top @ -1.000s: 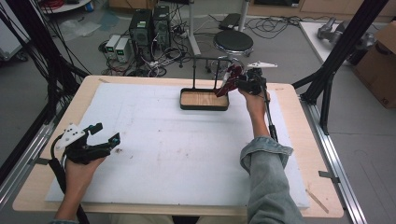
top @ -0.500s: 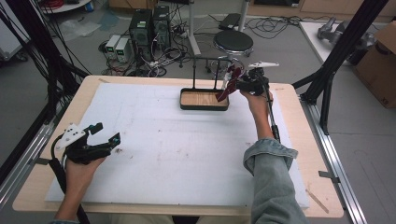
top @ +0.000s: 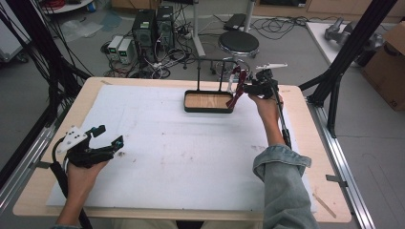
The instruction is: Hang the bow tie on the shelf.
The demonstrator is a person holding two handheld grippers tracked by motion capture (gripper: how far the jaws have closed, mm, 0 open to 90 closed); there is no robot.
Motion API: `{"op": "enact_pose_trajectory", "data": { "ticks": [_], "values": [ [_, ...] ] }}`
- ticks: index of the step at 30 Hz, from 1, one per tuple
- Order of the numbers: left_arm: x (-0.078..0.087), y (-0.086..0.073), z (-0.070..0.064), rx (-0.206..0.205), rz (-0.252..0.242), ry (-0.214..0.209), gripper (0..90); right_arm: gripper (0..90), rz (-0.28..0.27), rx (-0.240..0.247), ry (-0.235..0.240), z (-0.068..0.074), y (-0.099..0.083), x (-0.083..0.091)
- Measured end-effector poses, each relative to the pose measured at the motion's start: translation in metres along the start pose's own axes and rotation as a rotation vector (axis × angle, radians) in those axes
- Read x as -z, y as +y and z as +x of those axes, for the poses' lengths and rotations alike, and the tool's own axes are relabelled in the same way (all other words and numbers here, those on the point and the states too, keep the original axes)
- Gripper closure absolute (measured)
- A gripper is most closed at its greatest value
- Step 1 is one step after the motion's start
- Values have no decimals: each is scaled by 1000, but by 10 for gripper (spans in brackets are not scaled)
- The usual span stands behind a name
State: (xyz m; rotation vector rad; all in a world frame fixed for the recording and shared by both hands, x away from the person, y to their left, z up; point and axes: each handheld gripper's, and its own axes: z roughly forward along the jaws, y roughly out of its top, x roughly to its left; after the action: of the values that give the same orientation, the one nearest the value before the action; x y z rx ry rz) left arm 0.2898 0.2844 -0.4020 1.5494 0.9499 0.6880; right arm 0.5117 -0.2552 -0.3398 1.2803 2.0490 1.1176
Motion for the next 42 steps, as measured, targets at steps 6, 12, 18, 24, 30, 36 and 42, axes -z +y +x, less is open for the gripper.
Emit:
{"op": "enact_pose_trajectory", "data": {
  "ticks": [6, 12, 18, 24, 30, 36, 42],
  "values": [
    [0, 1, -1, -1, -2, -1, 171, 421, 7, -34, 9, -2, 0, 10],
    [0, 1, -2, -2, -4, -3, 171, 426, -9, -77, 40, -1, 3, 26],
    [0, 2, -2, 0, -8, -3, 171, 425, -81, -72, 43, 5, 4, 45],
    [-2, 2, -3, -3, -5, -7, 171, 374, -111, -78, 77, 8, 1, 67],
    [-2, 3, -4, -2, -9, -8, 171, 297, -204, -63, 55, 16, -3, 98],
    [-2, 4, -5, -7, -9, -11, 171, 216, -254, -59, 62, 24, -8, 127],
    [-1, 5, -5, -7, -14, -10, 171, 193, -322, -52, 58, 32, -24, 151]
  ]
}}
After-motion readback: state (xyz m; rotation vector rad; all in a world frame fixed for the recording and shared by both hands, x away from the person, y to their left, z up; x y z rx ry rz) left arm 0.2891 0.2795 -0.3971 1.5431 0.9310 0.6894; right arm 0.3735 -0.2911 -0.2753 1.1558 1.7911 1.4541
